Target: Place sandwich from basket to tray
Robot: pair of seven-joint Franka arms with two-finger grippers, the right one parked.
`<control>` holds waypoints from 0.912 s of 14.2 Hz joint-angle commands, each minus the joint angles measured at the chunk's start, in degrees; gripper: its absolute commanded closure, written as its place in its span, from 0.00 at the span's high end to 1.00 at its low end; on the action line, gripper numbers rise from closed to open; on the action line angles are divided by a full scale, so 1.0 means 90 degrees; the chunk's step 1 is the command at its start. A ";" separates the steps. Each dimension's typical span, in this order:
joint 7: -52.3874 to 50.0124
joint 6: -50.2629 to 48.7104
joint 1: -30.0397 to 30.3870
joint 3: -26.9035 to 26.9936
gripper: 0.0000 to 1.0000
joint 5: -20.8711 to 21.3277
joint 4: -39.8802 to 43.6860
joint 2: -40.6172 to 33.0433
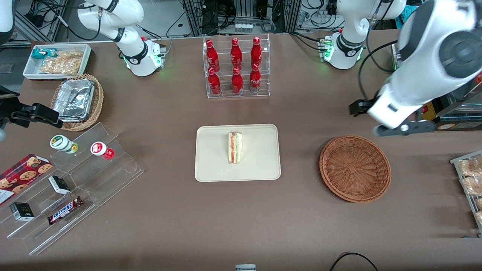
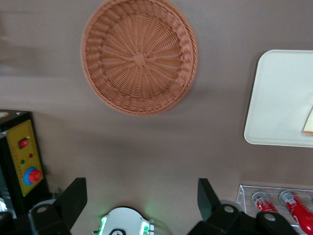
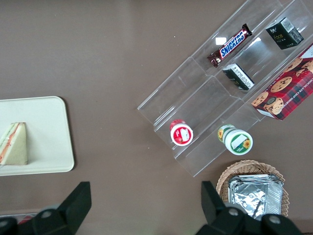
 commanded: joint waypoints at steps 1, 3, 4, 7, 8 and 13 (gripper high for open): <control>0.0114 -0.0036 0.0197 -0.0059 1.00 0.0041 -0.0205 -0.0315; 0.0134 -0.0036 0.0256 0.0028 1.00 0.0032 -0.0176 -0.0355; 0.0134 -0.0036 0.0295 0.0087 1.00 0.0022 -0.0147 -0.0355; 0.0066 -0.0026 0.0305 0.0097 1.00 0.0022 -0.0108 -0.0326; 0.0037 -0.0017 0.0315 0.0117 1.00 0.0022 -0.0117 -0.0326; 0.0036 -0.0280 0.0315 0.0283 1.00 -0.0056 -0.0215 -0.0599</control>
